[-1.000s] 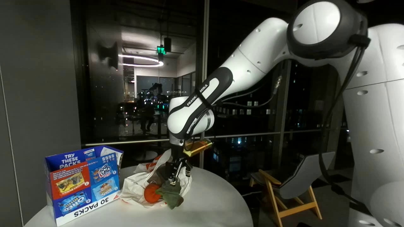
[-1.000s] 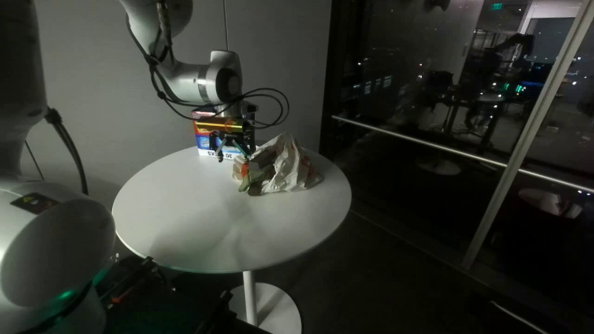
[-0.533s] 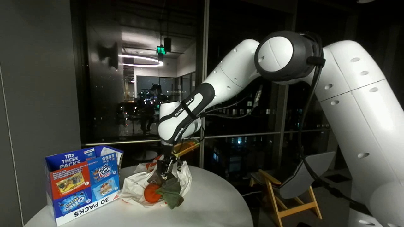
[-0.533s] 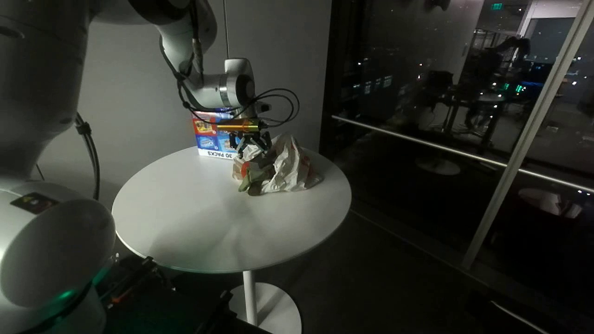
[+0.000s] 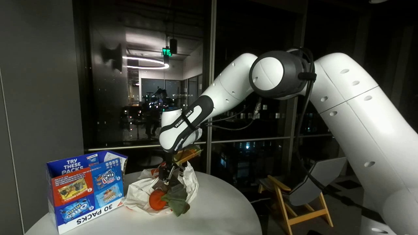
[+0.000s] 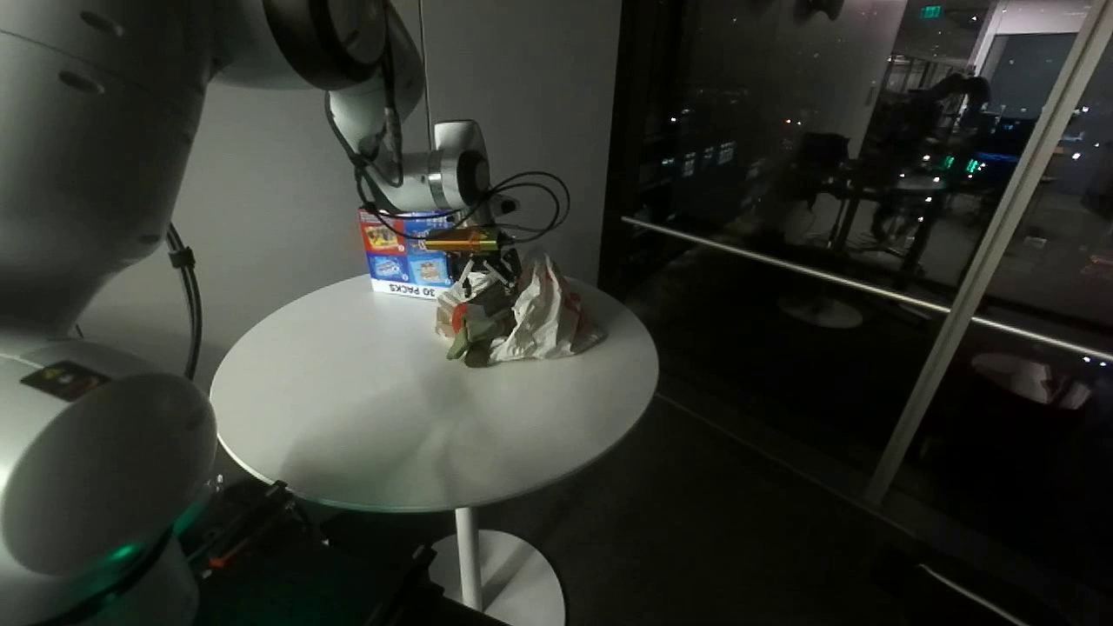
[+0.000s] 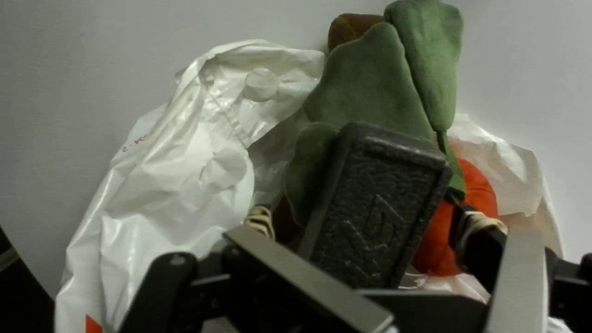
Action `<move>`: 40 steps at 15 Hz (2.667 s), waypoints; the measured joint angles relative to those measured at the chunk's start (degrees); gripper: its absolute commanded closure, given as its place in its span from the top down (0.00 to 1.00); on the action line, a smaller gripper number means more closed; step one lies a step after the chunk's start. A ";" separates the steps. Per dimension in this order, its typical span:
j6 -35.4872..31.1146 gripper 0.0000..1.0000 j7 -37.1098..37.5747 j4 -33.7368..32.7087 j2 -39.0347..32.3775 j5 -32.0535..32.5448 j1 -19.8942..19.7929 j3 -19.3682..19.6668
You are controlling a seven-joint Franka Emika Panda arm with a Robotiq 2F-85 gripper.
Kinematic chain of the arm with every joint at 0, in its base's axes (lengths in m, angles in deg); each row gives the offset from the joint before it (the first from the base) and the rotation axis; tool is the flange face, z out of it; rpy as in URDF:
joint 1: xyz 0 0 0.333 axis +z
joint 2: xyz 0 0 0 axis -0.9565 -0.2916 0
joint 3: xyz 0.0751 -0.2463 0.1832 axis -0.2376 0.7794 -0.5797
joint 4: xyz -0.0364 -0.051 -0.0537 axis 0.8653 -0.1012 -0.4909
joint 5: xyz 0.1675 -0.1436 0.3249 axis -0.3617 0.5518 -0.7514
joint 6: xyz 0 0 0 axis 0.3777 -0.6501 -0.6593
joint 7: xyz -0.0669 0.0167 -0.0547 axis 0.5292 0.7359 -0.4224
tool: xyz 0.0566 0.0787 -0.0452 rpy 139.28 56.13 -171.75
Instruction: Remove the objects inside the bag
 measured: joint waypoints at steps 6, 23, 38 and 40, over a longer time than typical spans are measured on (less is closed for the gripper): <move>0.00 0.42 0.08 -3.25 -3.99 0.47 0.27 0.76; 35.42 0.36 -2.82 7.87 16.65 2.84 5.70 -4.32; 2.37 0.36 -26.04 14.31 6.52 -9.28 4.29 -15.16; -0.74 0.36 -27.80 14.04 4.19 -9.26 3.39 -15.16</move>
